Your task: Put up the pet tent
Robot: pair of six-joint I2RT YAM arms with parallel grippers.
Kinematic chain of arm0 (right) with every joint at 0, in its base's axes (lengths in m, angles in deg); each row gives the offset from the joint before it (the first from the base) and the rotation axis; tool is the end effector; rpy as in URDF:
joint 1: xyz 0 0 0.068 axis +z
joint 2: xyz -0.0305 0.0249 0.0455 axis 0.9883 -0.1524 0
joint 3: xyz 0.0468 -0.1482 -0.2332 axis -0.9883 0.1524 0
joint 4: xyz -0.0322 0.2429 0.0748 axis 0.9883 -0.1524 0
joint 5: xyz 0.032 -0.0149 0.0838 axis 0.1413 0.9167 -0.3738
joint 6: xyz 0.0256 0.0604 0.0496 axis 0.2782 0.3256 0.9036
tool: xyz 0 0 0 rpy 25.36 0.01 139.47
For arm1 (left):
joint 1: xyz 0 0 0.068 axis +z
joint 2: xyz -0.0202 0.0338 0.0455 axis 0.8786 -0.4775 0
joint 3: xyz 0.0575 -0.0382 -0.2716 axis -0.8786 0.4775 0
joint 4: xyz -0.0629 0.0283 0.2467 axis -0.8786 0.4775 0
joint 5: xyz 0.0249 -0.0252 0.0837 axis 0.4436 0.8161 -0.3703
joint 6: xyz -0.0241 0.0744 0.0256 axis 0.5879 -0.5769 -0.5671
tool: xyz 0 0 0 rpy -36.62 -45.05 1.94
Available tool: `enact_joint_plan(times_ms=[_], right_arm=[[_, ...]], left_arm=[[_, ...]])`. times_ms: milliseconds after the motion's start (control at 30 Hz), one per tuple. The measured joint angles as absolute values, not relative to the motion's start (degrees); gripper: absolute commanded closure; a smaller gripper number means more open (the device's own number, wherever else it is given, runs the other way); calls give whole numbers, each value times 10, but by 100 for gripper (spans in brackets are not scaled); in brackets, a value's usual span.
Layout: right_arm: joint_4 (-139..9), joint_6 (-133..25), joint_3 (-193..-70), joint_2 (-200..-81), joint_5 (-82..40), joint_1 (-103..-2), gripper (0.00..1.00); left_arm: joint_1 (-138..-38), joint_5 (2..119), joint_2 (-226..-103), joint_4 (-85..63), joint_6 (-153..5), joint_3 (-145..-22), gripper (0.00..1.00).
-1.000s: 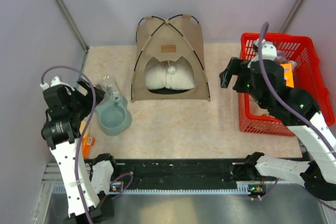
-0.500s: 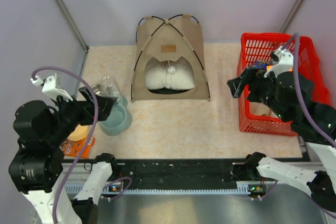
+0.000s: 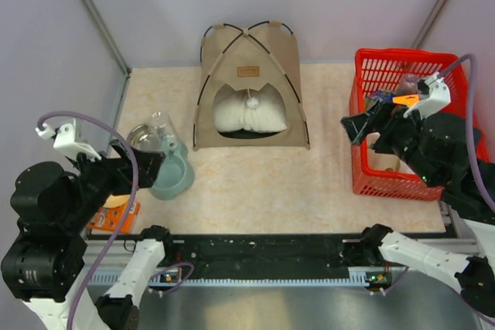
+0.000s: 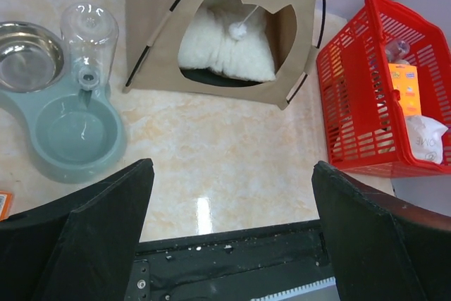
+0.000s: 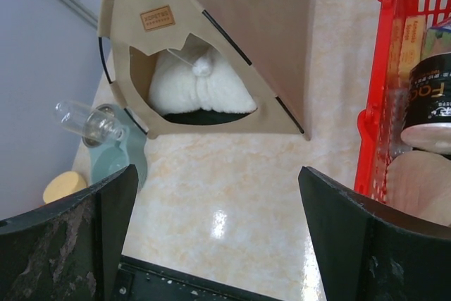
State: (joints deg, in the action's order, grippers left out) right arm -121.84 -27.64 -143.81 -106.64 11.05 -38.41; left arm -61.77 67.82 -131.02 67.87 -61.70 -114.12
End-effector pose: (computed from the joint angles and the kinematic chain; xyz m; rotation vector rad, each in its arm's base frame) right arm 0.1021 0.0549 0.4756 0.1362 1.8641 0.5360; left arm 0.0229 -0.0192 0.4933 -0.2034 1.8729 -0.5458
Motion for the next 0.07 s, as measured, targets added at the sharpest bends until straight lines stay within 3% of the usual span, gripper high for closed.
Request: enact_joint_plan(times_ms=[67], right_arm=[[-1213, -271, -1438, -1065, 109, -384, 5]], left_arm=[[-631, 666, -1307, 679, -603, -1136, 1]])
